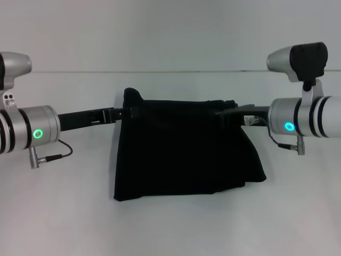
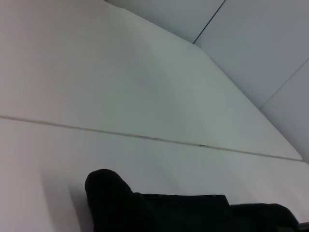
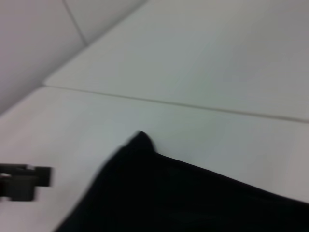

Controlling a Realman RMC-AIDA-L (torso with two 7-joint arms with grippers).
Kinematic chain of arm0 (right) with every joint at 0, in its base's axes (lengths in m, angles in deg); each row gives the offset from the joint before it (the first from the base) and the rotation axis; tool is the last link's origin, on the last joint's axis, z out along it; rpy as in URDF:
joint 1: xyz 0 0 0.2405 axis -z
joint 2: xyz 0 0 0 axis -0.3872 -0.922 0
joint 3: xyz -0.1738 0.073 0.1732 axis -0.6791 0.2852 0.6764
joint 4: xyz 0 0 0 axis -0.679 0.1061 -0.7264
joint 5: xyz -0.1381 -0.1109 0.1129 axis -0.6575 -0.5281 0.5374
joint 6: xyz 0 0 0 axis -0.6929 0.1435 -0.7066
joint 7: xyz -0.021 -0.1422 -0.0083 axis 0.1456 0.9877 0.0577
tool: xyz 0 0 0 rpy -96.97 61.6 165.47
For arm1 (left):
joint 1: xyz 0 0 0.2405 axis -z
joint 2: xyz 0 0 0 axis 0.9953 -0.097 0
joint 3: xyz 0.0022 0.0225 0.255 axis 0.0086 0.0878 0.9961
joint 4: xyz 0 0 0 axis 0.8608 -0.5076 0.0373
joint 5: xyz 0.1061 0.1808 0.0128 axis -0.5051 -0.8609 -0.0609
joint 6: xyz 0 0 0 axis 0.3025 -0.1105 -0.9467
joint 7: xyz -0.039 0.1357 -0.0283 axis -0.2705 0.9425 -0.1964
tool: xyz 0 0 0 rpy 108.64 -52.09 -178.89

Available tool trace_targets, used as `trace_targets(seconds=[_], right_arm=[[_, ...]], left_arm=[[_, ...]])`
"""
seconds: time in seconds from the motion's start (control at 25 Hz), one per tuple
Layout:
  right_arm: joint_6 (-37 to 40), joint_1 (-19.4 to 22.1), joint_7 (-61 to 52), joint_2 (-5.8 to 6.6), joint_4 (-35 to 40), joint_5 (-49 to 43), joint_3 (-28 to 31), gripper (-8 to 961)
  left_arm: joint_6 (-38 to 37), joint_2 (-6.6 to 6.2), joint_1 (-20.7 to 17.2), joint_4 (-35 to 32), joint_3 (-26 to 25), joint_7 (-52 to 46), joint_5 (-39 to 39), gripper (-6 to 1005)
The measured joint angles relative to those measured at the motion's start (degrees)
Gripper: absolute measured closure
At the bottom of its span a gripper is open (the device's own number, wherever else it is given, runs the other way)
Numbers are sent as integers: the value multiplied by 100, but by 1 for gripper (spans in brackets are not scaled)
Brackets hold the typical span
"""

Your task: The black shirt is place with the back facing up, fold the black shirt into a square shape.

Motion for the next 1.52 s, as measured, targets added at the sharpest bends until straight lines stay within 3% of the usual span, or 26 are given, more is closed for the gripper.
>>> trace_targets(seconds=[0.64, 0.88, 1.16, 1.32, 1.52], right_arm=[[-669, 433, -7, 22, 269, 33, 29, 943], [129, 736, -4, 91, 869, 464, 31, 944], [1412, 755, -5, 223, 916, 592, -15, 943], [1854, 693, -11, 187, 898, 571, -128, 943], [1590, 613, -18, 95, 719, 571, -389, 943]], left_arm=[[-8, 23, -28, 1, 24, -30, -6, 285], [22, 22, -2, 7, 11, -38, -1, 285], [216, 13, 153, 213, 7, -46, 0, 286], [251, 5, 190, 244, 6, -47, 0, 288], [264, 3, 218, 273, 13, -48, 0, 290]])
